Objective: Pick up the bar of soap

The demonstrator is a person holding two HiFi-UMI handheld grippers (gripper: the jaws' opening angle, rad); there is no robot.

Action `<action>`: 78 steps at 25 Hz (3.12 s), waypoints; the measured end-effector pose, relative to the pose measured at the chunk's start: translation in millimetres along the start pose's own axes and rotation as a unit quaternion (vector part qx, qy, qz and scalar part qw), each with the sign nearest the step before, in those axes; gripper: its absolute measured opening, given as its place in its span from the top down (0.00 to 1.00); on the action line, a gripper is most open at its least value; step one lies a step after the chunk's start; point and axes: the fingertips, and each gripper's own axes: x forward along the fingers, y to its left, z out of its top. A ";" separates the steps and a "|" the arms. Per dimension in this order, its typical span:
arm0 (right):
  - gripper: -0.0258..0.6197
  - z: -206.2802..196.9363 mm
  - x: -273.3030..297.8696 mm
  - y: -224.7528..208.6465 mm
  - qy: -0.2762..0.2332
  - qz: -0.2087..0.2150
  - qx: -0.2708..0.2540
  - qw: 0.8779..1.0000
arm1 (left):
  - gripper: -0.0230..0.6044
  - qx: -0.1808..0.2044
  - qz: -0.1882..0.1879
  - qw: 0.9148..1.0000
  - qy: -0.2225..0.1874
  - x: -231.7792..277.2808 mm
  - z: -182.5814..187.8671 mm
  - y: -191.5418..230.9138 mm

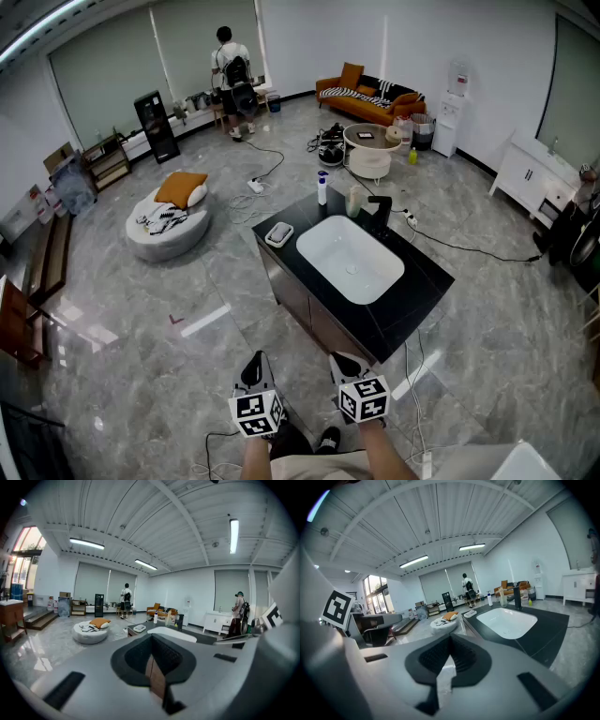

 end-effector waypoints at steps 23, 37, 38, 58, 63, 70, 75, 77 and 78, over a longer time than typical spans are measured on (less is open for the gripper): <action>0.96 12.1 56.6 -17.5 0.003 0.015 0.051 0.999 | 0.95 -0.025 0.027 0.999 0.020 41.6 1.1 52.7; 0.96 58.3 165.0 -52.6 0.029 -0.018 0.044 0.998 | 0.95 -0.015 -0.031 0.999 0.042 179.3 36.7 85.4; 0.96 61.7 173.8 -54.8 0.029 -0.022 0.045 0.998 | 0.95 -0.012 -0.037 0.998 0.044 188.4 38.9 90.1; 0.96 97.5 266.6 -111.9 0.013 -0.121 0.085 0.989 | 0.95 -0.011 -0.117 0.992 0.055 325.3 69.5 134.5; 0.96 111.5 297.5 -131.2 0.010 -0.115 0.087 0.989 | 0.95 0.001 -0.128 0.990 0.066 362.3 70.5 127.2; 0.96 131.8 345.0 -150.9 0.016 -0.091 0.099 0.991 | 0.95 0.022 -0.143 0.985 0.095 422.1 72.3 111.0; 0.96 130.8 363.0 -166.7 0.034 -0.082 0.111 0.990 | 0.95 0.058 -0.153 0.974 0.156 455.0 41.5 92.8; 0.96 128.2 368.4 -172.7 0.043 -0.082 0.116 0.989 | 0.95 0.069 -0.154 0.970 0.175 465.8 28.7 87.7; 0.96 126.9 370.6 -175.7 0.047 -0.082 0.117 0.989 | 0.95 0.073 -0.155 0.968 0.184 471.5 22.0 85.1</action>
